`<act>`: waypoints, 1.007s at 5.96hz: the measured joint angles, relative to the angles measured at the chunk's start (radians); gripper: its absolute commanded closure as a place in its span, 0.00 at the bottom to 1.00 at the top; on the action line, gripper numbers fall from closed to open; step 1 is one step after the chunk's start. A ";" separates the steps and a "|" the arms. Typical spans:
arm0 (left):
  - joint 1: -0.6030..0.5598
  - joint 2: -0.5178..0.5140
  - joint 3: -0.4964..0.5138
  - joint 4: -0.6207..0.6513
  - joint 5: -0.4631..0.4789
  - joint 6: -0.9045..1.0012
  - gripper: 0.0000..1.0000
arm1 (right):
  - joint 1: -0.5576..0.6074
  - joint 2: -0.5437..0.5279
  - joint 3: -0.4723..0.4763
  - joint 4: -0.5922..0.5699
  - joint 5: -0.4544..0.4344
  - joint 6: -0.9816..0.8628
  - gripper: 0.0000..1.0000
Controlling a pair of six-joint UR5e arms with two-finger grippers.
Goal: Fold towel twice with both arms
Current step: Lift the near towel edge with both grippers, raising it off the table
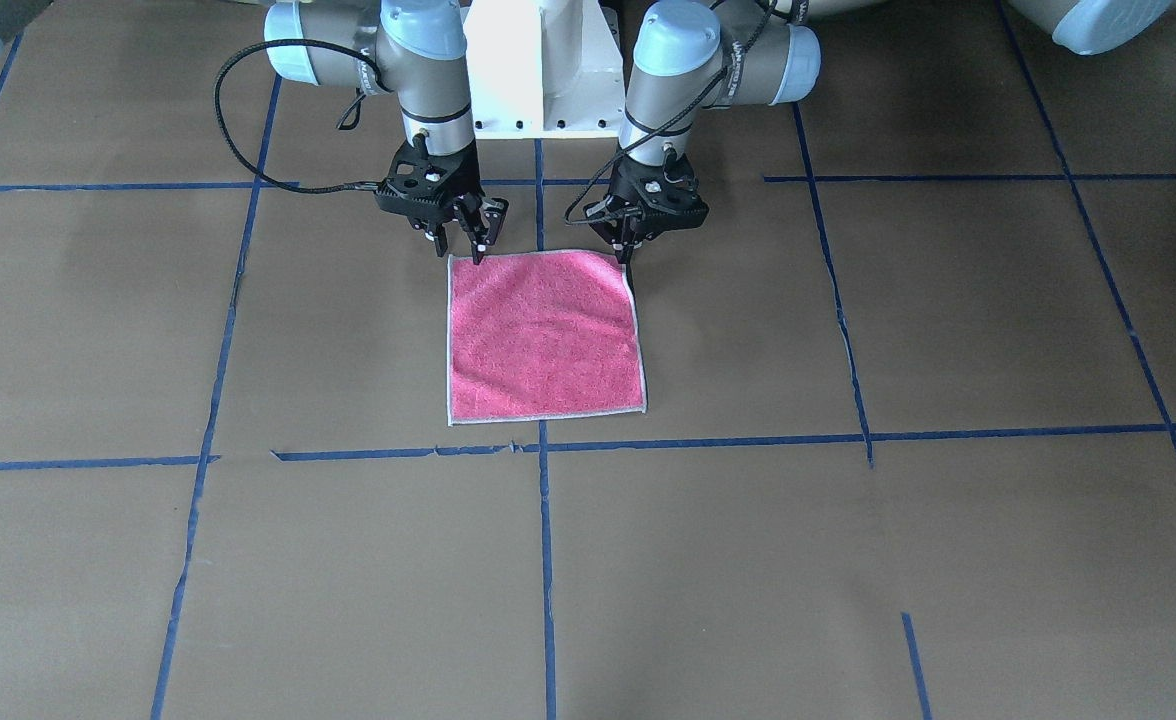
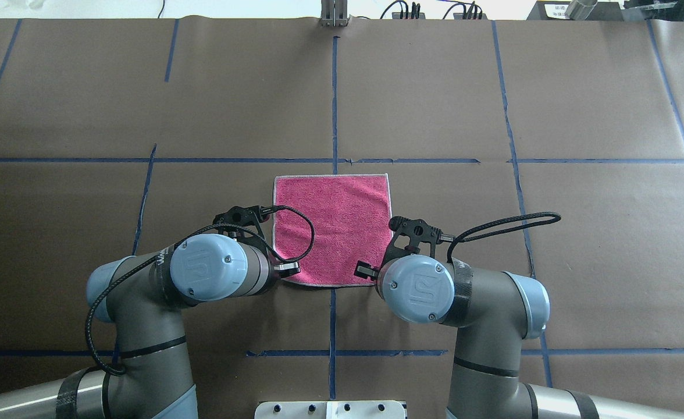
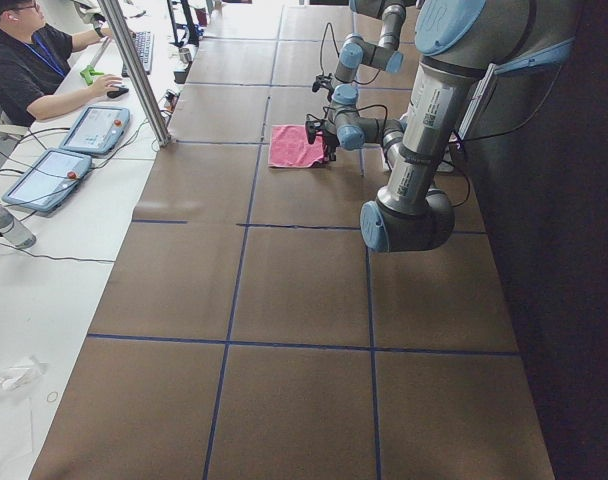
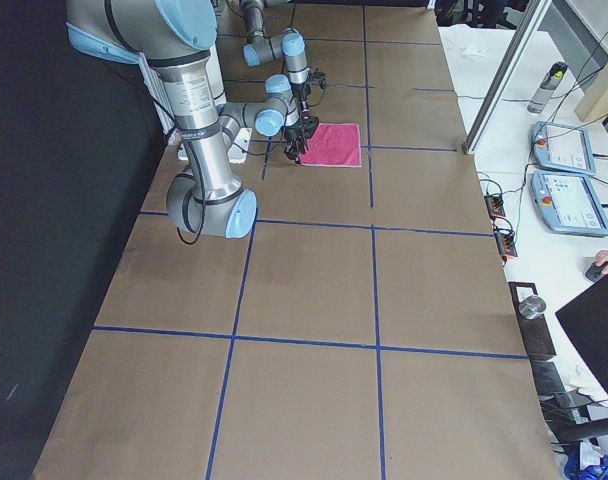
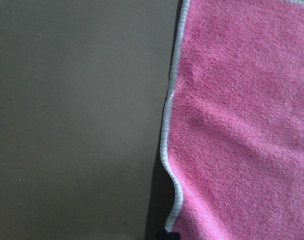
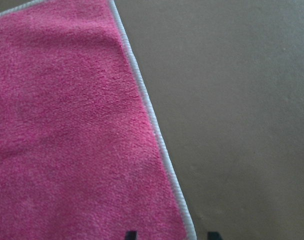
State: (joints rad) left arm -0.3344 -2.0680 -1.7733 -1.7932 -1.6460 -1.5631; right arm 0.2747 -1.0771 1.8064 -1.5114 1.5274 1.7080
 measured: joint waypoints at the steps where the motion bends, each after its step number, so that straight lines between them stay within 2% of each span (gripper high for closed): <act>1: 0.000 0.000 0.000 0.000 0.000 0.000 1.00 | 0.000 -0.001 -0.003 -0.001 0.000 0.000 0.41; 3: 0.000 0.000 -0.001 0.000 0.000 0.001 1.00 | -0.001 -0.001 -0.017 -0.001 -0.001 0.000 0.44; 5: -0.002 0.000 -0.001 0.000 0.000 0.001 1.00 | -0.001 0.005 -0.029 0.002 -0.009 0.009 0.91; 6: -0.005 0.000 -0.001 0.000 0.000 0.002 1.00 | -0.001 0.009 -0.027 0.003 -0.013 0.019 1.00</act>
State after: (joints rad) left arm -0.3392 -2.0678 -1.7748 -1.7932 -1.6459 -1.5616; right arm 0.2741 -1.0683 1.7797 -1.5084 1.5139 1.7270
